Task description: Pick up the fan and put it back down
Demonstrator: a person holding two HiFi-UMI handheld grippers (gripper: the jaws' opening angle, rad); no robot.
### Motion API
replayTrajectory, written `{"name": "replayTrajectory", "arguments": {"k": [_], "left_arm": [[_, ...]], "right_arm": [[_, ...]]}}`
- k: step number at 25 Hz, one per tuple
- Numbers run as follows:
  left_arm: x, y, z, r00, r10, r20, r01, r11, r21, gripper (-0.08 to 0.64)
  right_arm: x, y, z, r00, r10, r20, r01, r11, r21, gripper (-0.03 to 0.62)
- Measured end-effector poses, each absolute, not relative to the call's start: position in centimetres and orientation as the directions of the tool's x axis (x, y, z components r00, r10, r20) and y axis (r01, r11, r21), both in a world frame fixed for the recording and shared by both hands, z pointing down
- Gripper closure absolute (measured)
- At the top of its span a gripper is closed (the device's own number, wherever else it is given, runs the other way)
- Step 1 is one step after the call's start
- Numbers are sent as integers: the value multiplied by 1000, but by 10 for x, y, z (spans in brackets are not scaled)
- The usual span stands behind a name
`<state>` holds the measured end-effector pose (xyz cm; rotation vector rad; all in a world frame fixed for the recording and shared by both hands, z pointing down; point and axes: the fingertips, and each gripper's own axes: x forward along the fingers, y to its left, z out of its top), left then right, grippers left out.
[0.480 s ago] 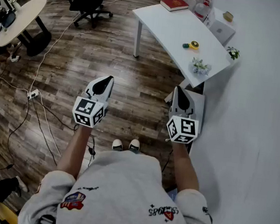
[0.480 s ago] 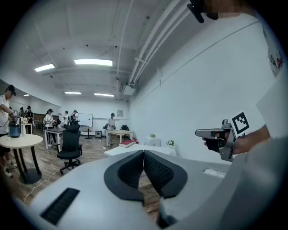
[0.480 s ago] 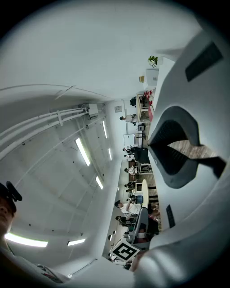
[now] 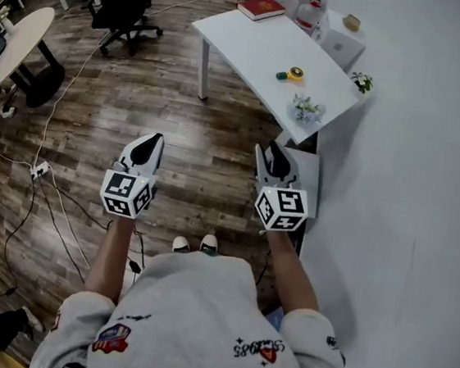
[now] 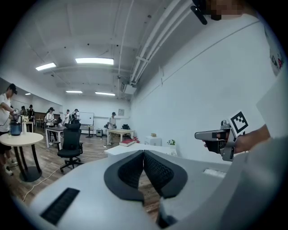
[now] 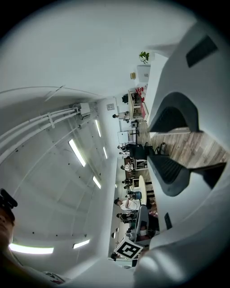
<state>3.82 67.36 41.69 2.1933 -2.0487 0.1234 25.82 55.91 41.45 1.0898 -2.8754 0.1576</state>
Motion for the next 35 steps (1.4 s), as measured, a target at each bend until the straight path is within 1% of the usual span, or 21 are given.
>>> {"name": "replayTrajectory", "arguments": {"k": [2, 3, 5, 12, 16, 21, 30, 35], "left_arm": [[40, 668, 417, 72, -986, 153, -997, -66, 47, 555], [41, 665, 417, 72, -986, 153, -997, -66, 46, 555], [43, 659, 417, 70, -986, 152, -997, -63, 46, 555], [51, 652, 421, 47, -988, 149, -998, -39, 54, 555], [55, 643, 432, 52, -984, 173, -998, -44, 50, 555], [41, 620, 437, 47, -984, 174, -998, -38, 54, 555], [-30, 518, 450, 96, -981, 167, -994, -84, 75, 555], [-85, 439, 459, 152, -967, 205, -988, -141, 67, 555]], "right_arm": [[259, 552, 416, -744, -661, 97, -668, 741, -77, 316], [259, 548, 417, -740, -665, 95, -672, 737, -73, 286], [262, 542, 417, -735, -671, 92, -677, 733, -62, 257], [273, 533, 422, -742, -664, 90, -670, 740, -66, 256], [272, 519, 430, -742, -665, 91, -671, 738, -80, 256], [260, 498, 440, -745, -659, 99, -666, 740, -89, 262], [197, 408, 448, -711, -693, 118, -703, 706, -88, 264], [148, 341, 453, -672, -728, 137, -741, 663, -105, 267]]}}
